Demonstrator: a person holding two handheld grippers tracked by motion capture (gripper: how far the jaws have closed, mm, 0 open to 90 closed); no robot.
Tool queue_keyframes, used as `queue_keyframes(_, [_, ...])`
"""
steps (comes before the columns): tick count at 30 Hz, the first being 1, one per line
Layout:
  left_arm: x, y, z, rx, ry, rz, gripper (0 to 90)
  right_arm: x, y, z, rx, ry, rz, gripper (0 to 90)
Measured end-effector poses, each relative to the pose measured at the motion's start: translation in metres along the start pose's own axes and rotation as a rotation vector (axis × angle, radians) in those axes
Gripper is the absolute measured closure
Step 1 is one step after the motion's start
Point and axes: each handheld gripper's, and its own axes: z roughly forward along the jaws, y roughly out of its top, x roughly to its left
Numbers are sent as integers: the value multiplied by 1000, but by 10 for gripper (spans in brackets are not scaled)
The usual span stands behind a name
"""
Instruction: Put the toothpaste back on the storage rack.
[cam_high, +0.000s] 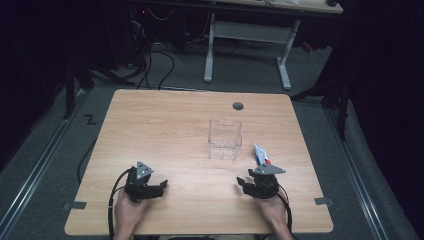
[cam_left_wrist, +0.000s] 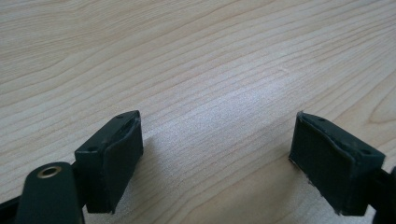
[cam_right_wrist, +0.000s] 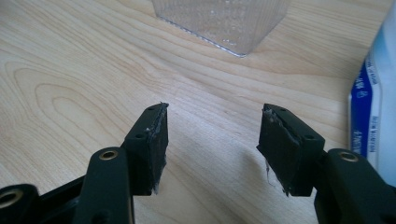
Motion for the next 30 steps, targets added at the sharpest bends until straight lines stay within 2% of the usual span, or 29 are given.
queue_keyframes(1, [0,0,0,0,0,0,172,0,0,-2,0,-19,-8,438])
queue_keyframes(5, [0,0,0,3,0,3,172,0,0,-5,-13,-6,-13,451])
queue_keyframes(13, [0,0,0,3,0,2,171,-5,2,-14,-41,-13,-18,474])
queue_keyframes(16, [0,0,0,3,2,1,171,-12,3,-20,-55,29,26,484])
queue_keyframes(19, [0,0,0,3,3,1,170,-14,6,-26,-70,37,32,487])
queue_keyframes(30, [0,0,0,3,3,0,170,-25,8,-34,-94,-1,57,469])
